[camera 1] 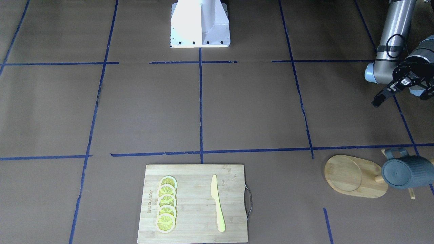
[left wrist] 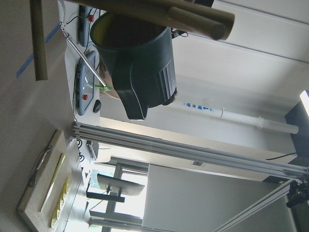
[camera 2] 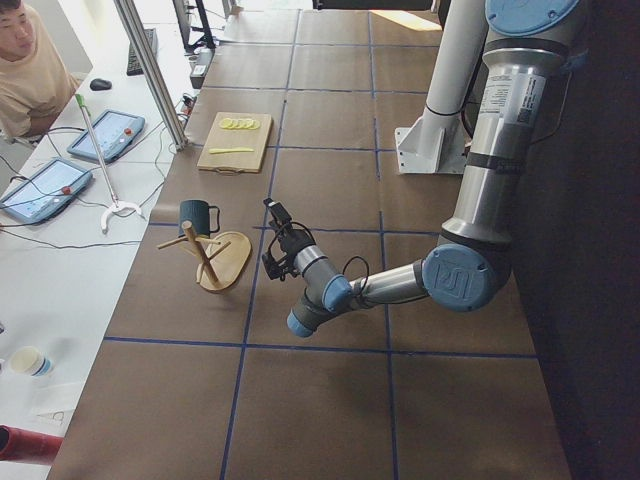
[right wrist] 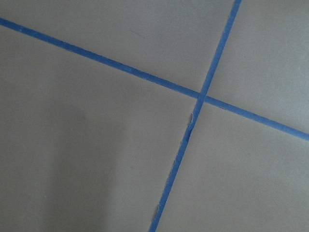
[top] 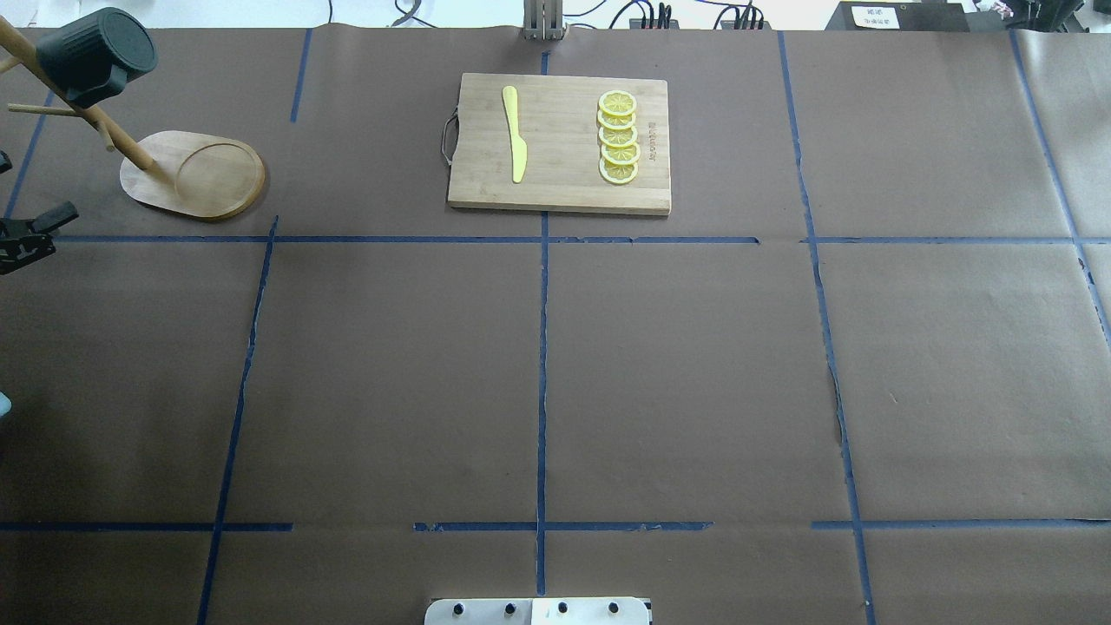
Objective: Hang cup on storage rack
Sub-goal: 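Open the left gripper and withdraw it from the hanging mug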
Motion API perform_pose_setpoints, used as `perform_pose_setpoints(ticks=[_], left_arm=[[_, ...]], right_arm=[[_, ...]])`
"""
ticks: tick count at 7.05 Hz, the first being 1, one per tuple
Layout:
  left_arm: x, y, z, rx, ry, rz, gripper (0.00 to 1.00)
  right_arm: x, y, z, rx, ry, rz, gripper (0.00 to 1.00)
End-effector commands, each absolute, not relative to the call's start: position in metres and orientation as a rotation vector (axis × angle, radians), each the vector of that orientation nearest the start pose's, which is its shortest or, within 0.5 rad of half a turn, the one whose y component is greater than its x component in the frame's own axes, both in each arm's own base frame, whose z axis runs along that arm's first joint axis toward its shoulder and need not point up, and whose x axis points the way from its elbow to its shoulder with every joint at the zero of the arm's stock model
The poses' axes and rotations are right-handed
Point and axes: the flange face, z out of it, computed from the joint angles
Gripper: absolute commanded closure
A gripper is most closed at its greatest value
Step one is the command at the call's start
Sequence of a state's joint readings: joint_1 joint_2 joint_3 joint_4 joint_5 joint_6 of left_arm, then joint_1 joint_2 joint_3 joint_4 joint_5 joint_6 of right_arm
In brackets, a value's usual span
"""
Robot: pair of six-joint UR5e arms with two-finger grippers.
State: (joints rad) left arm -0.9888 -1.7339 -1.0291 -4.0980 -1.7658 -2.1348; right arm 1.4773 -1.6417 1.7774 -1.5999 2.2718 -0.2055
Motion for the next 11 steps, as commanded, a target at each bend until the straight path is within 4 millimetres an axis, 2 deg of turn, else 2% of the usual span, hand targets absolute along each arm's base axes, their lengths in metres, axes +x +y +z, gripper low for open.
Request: perform_pose_setpoints(ticks=[1, 2, 3, 4, 5, 6, 7, 8, 9, 11], left_arm=[[0.094, -0.480, 0.517, 0.360, 1.921, -0.451, 0.00], [0.050, -0.489, 0.472, 0.417, 1.767, -0.289, 0.00], [0.026, -0.493, 0.457, 0.565, 1.668, -0.182, 0.00], [0.025, -0.492, 0.468, 0.703, 1.580, -0.058, 0.00], [0.021, -0.476, 0.499, 0.786, 1.474, 0.030, 0.00], [0.008, -0.463, 0.533, 0.881, 1.319, 0.123, 0.00], [-0.016, -0.467, 0.552, 0.973, 1.142, 0.207, 0.00], [-0.031, -0.472, 0.572, 1.060, 0.928, 0.280, 0.00], [-0.045, -0.479, 0.598, 1.079, 0.683, 0.381, 0.00], [-0.097, -0.496, 0.636, 0.990, 0.212, 0.585, 0.00]], right_arm=[[0.025, -0.469, 0.601, 0.137, -0.697, -0.322, 0.00], [0.025, -0.469, 0.601, 0.137, -0.697, -0.322, 0.00], [0.025, -0.469, 0.603, 0.134, -0.697, -0.321, 0.00], [0.025, -0.469, 0.602, 0.133, -0.699, -0.322, 0.00], [0.024, -0.468, 0.603, 0.131, -0.699, -0.323, 0.00], [0.024, -0.468, 0.603, 0.131, -0.699, -0.323, 0.00], [0.024, -0.468, 0.602, 0.133, -0.699, -0.324, 0.00], [0.024, -0.468, 0.603, 0.131, -0.701, -0.323, 0.00], [0.024, -0.468, 0.603, 0.131, -0.701, -0.323, 0.00], [0.024, -0.468, 0.604, 0.130, -0.701, -0.323, 0.00]])
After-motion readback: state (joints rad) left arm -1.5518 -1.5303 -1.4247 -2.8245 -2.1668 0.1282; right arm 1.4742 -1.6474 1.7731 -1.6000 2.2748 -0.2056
